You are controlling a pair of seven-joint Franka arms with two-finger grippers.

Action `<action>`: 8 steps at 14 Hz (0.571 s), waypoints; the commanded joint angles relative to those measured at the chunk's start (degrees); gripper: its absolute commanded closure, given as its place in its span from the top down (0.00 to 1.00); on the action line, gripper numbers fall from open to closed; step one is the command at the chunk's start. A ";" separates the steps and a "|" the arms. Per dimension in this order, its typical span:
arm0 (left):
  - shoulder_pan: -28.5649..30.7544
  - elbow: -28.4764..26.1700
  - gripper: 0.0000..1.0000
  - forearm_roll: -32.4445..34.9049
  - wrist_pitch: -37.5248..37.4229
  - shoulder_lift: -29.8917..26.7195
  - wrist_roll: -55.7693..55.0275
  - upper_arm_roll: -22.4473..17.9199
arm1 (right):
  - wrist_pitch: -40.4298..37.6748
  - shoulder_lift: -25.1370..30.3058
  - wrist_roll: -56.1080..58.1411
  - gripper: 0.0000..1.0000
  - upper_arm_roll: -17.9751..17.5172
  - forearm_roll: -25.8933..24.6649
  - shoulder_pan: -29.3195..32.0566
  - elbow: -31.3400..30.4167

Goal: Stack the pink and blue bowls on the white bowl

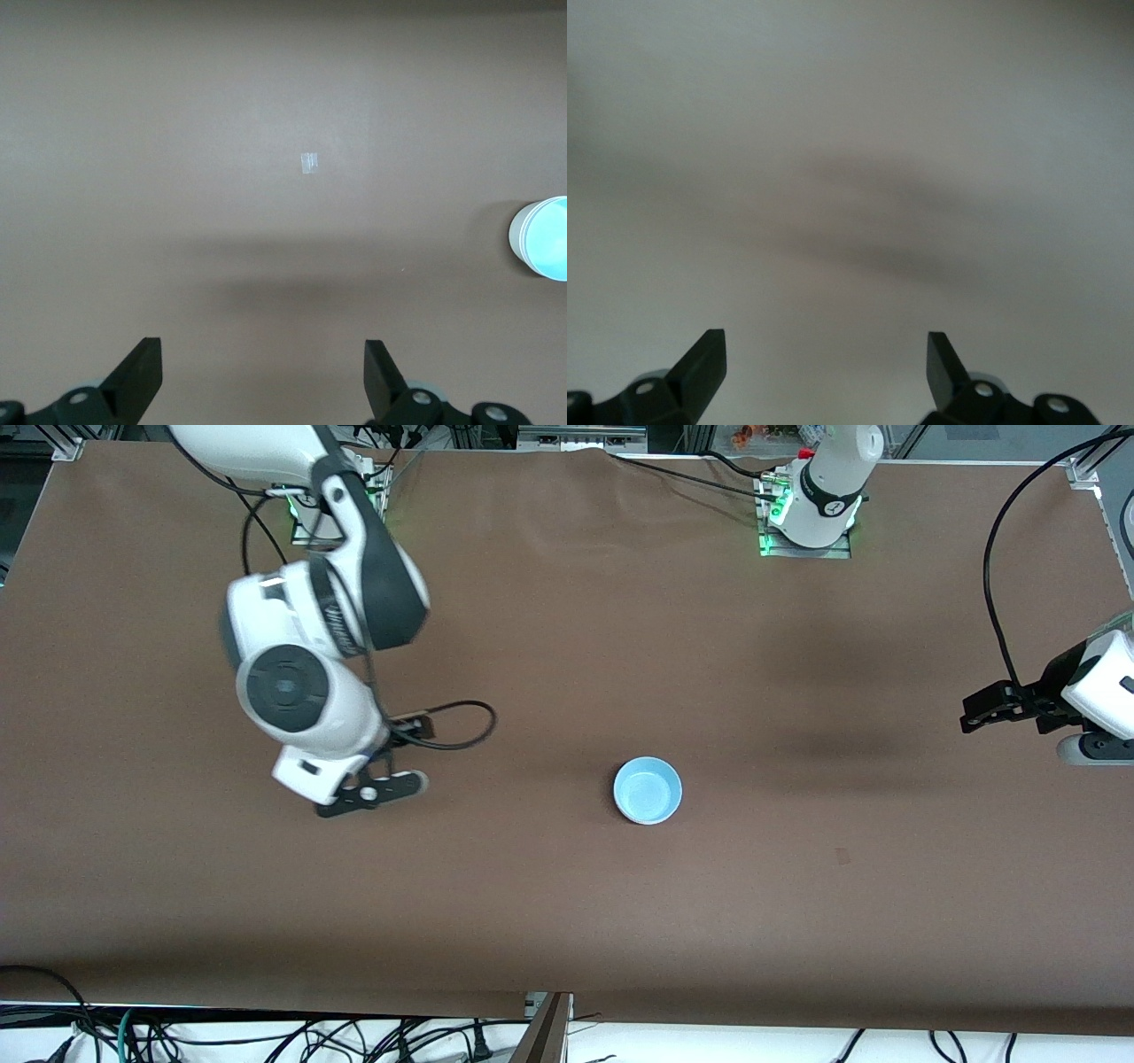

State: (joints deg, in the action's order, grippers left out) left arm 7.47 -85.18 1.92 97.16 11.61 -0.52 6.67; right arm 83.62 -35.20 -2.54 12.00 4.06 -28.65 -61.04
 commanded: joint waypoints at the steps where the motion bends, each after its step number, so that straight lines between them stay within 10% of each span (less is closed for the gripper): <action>1: 0.18 0.89 1.00 1.25 0.05 -0.62 1.57 0.09 | -1.01 10.55 1.83 1.00 -5.11 -1.86 7.00 -10.63; 8: -0.09 4.50 1.00 1.25 0.05 1.58 1.14 0.18 | -0.65 26.74 7.81 1.00 -9.71 -8.02 20.37 -21.04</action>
State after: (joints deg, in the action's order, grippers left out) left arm 7.35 -82.87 1.92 97.61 11.89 -0.43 6.74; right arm 81.77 -14.49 3.73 3.89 -3.53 -12.17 -76.05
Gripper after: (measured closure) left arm 0.000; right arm 0.000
